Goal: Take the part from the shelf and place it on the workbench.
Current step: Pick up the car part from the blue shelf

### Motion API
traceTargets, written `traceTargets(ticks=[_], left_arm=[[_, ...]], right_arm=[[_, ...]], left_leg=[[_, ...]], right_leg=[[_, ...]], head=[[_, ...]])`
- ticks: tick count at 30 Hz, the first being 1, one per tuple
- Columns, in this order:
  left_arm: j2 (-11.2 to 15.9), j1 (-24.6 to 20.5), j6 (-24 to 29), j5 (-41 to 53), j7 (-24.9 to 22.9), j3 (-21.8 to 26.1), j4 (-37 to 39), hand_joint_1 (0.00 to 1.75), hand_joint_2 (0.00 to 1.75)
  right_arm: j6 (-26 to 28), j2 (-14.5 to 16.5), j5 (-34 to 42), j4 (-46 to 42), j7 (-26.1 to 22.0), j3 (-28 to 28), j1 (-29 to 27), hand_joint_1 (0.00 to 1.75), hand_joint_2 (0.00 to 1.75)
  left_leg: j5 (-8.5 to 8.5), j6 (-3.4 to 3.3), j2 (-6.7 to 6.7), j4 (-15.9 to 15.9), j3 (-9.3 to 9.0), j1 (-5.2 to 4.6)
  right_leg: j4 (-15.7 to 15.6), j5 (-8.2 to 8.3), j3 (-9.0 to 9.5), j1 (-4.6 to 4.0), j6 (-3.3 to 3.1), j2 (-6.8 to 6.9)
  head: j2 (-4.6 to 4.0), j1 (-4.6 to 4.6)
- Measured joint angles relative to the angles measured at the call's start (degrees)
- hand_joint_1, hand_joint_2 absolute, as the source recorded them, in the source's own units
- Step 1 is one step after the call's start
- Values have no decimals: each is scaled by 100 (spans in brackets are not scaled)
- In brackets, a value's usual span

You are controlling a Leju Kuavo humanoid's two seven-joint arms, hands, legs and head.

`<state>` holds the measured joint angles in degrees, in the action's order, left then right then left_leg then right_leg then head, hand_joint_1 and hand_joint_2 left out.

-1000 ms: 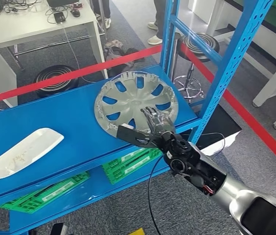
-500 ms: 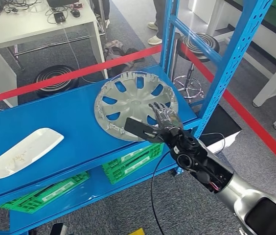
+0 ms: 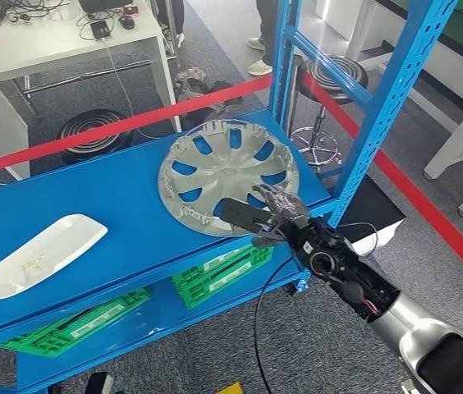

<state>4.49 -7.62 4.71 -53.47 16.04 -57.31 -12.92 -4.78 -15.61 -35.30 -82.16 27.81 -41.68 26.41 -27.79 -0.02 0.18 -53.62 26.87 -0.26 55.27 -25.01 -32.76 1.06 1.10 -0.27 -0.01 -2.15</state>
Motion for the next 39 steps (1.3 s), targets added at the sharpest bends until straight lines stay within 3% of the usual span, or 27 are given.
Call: traceTargets(ticks=[9, 39], left_arm=[[3, -39, -8, 36, -34, 0, 0, 0, 0], [21, -94, -25, 137, -102, 0, 0, 0, 0]], right_arm=[[-245, -49, 455, 459, -287, -137, 323, 0, 175], [-669, -190, 408, 1317, -436, -833, 859, 0, 175]], left_leg=[[0, 0, -2, 0, 0, 2], [0, 0, -3, -1, -3, 1]], right_leg=[[0, 0, 0, 0, 0, 1], [0, 0, 5, 0, 0, 2]], head=[[0, 0], [0, -1]])
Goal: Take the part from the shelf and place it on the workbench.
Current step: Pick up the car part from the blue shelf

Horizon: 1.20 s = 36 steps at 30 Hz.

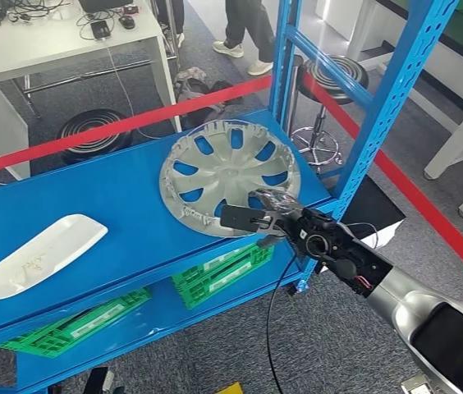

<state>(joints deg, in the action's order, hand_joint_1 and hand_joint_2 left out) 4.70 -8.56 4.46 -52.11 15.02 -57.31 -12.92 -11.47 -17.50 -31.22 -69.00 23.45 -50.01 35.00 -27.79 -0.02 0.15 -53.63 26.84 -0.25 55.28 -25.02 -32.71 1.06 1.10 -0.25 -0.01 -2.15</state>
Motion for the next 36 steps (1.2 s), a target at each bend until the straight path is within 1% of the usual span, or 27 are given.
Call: traceTargets(ticks=[4, 8, 22, 28, 36], left_arm=[[0, -3, -12, -1, -1, 0, 0, 0, 0], [0, -2, -11, -19, 0, 0, 0, 0, 0], [0, -3, -4, -32, 26, 0, 0, 0, 0], [0, 4, -4, -33, 26, 0, 0, 0, 0], [0, 6, 17, -43, 26, 0, 0, 0, 0]], right_arm=[[-22, 8, -34, 68, -43, -169, 71, 0, 175], [-91, 77, -163, 165, -198, -367, 170, 0, 175], [-167, 655, -921, 345, -307, -1231, 368, 0, 175], [-173, 792, -952, 392, -339, -1413, 393, 0, 175], [-167, 851, -968, 442, -371, -1517, 416, 0, 175]], left_leg=[[0, 0, 0, 0, -6, 1], [0, 0, 6, 2, -12, 2], [0, 1, 22, 4, -29, 6], [0, 1, 19, 3, -29, 5], [-1, 0, 18, 3, -27, 4]], right_leg=[[0, 0, 7, 0, 0, 0], [0, 0, 16, 0, 0, -4], [0, 3, 28, -5, -4, -17], [0, 2, 27, -4, -4, -12], [-1, 2, 27, -3, -4, -12]], head=[[1, 1], [0, -1], [1, 0], [1, 0], [1, 0]])
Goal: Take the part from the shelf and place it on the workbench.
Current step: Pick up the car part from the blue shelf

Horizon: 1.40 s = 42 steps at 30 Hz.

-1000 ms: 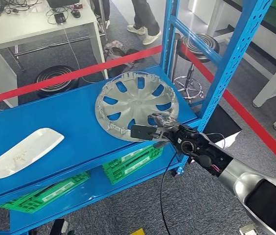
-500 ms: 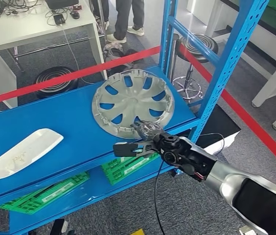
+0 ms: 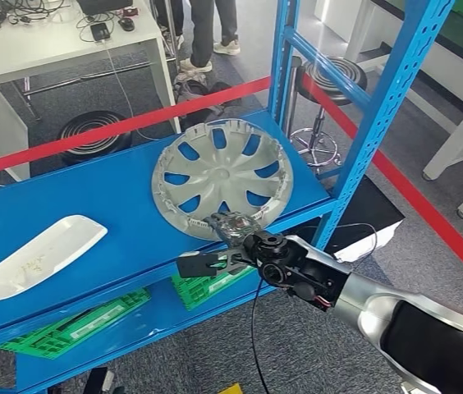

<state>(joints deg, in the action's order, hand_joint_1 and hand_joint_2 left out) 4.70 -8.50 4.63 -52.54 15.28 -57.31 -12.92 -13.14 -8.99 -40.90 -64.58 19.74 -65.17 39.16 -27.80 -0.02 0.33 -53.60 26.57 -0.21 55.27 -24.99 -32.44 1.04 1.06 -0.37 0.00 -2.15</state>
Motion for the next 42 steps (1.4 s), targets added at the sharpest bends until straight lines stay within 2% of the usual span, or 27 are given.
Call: traceTargets(ticks=[3, 5, 7, 9, 17, 26, 42], left_arm=[[0, 2, 17, -10, 3, 2, 0, 0, 0], [0, 7, 21, -19, 15, 3, 0, 0, 0], [0, 11, 23, -25, 32, 5, 0, 0, 0], [0, 13, 24, -27, 49, 7, 0, 0, 0], [0, 37, 53, -101, 132, 14, 0, 0, 0], [0, 84, 45, -108, 220, 27, 0, 0, 0], [0, 87, 25, -88, 216, 35, 1, 0, 0]], right_arm=[[4, 21, -30, 27, -58, -28, 27, 0, 175], [8, 46, -53, 52, -86, -63, 54, 11, 175], [23, 74, -80, 80, -115, -98, 77, 98, 175], [50, 103, -117, 97, -136, -120, 82, 175, 175], [105, 193, -408, -45, -115, -208, 111, 175, 175], [28, 200, -928, -791, 170, -187, 51, 175, 175], [-94, 156, -1008, -1574, 296, 117, -108, 175, 175]], left_leg=[[0, 0, 0, 0, 1, 0], [0, 0, 1, 0, 1, 0], [0, 0, 2, 0, 1, 1], [0, 0, 2, 0, 1, 1], [0, 0, 1, 0, -1, 1], [0, 0, 0, 0, 2, -2], [0, 0, -1, -1, 6, -2]], right_leg=[[0, 0, 0, 0, 0, 0], [0, 0, 0, 0, 0, -1], [0, 0, 0, 0, 0, -2], [0, 0, 0, -1, 0, -1], [0, 0, -1, -1, 0, -1], [-3, 0, -5, 0, 0, -2], [-4, 0, -9, -1, 0, -2]], head=[[0, 0], [-2, 1], [-2, 1], [-2, 1], [-1, 1], [-2, 1], [-2, 1]])
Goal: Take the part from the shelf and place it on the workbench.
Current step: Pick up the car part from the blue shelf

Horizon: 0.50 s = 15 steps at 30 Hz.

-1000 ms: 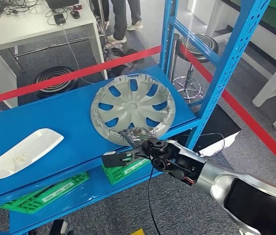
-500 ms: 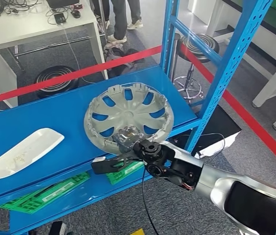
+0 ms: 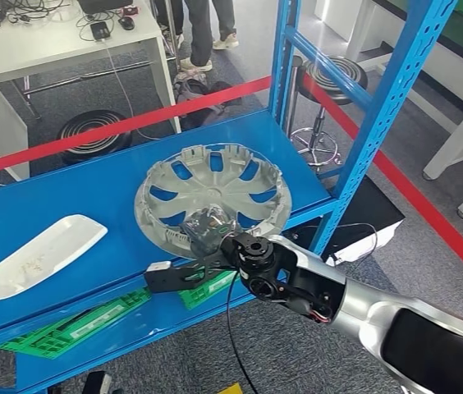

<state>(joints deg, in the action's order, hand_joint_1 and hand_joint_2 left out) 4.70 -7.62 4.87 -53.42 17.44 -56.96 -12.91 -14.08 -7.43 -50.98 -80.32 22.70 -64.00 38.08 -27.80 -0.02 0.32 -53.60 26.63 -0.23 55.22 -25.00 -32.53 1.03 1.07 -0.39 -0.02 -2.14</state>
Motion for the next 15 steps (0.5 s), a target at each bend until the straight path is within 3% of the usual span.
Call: traceTargets(ticks=[5, 6, 9, 10, 15], left_arm=[[0, -2, 0, 5, -22, 0, 1, 0, 0], [0, -2, 0, 8, -23, 0, 1, 0, 0], [0, -4, 0, 31, -35, 0, 1, 0, 0], [-1, -5, 0, 39, -40, 0, 1, 0, 0], [-2, -17, -1, 90, -77, 0, 1, 0, 0]], right_arm=[[-41, -18, 14, -22, 8, 71, -59, 175, 175], [-43, -19, 17, -22, 10, 78, -61, 148, 175], [-66, -22, 66, -10, 10, 86, -71, 17, 175], [-69, -25, 83, 5, 10, 87, -77, 0, 175], [-48, -48, 167, 186, 10, 110, -115, 0, 175]], left_leg=[[0, 0, 0, 0, 0, 0], [0, 0, 0, 0, 0, 0], [0, 0, 0, 0, 0, 0], [0, 0, 0, 0, 0, 0], [0, 0, 0, 0, -1, 0]], right_leg=[[0, 0, 0, 0, 0, 0], [0, 0, 0, 0, 0, 0], [0, 0, 0, 0, 0, 0], [0, 0, 0, 0, 0, 0], [-1, 0, 1, 0, 0, 0]], head=[[1, 0], [1, 0], [1, 1], [1, 0], [1, 2]])
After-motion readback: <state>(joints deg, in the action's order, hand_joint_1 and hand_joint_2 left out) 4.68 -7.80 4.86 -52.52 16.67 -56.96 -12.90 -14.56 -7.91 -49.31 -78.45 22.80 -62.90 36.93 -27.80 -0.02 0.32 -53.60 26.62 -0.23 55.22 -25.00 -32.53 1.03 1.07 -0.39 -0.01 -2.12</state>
